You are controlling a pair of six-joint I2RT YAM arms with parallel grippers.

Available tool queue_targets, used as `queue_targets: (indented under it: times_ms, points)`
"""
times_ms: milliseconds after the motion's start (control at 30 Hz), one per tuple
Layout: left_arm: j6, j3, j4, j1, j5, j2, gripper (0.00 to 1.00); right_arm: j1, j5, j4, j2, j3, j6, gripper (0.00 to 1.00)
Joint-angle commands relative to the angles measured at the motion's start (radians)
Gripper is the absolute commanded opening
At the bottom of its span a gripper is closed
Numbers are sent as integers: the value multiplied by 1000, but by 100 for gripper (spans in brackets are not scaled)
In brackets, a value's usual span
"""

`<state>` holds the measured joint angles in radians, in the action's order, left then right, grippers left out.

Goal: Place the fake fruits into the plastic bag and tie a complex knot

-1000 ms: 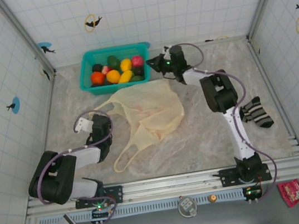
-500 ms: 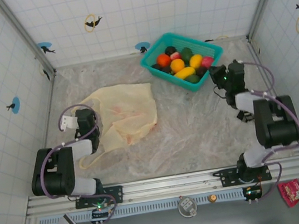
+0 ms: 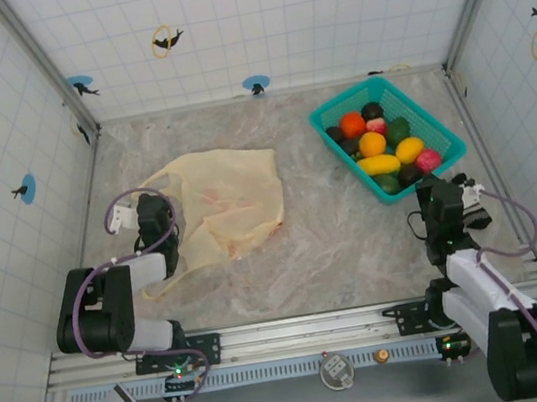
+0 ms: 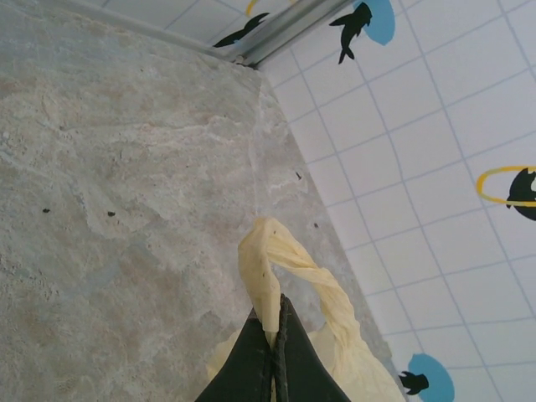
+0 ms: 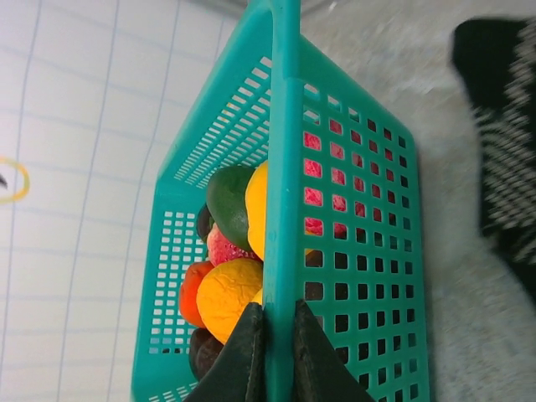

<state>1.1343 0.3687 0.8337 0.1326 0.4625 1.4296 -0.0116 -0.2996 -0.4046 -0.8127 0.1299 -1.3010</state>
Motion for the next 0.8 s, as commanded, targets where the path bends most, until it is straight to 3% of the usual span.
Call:
queue_targets:
  times_ms: [0,67,133,200,333,467,633,767]
  points:
    - [16,-16,38,-5,-20,6,0,-53,-144,137,34,-32,-4,0]
    - [5,-17,42,-2,-24,1,0,-63,-154,165,60,-32,-2,4]
    - [2,-17,46,1,-26,-4,0,-68,-137,158,69,-27,29,38]
    - [2,-16,50,5,-35,-5,0,-68,-104,159,63,4,84,64]
    - [-20,-10,60,16,-57,-15,0,-68,-59,205,75,60,160,84]
    - [-69,-1,62,24,-56,-44,0,-52,-46,319,87,137,259,85]
    - [-119,10,61,30,-57,-80,0,109,-211,460,131,234,443,82]
    - [-136,12,61,38,-59,-92,0,257,-330,524,167,278,537,64]
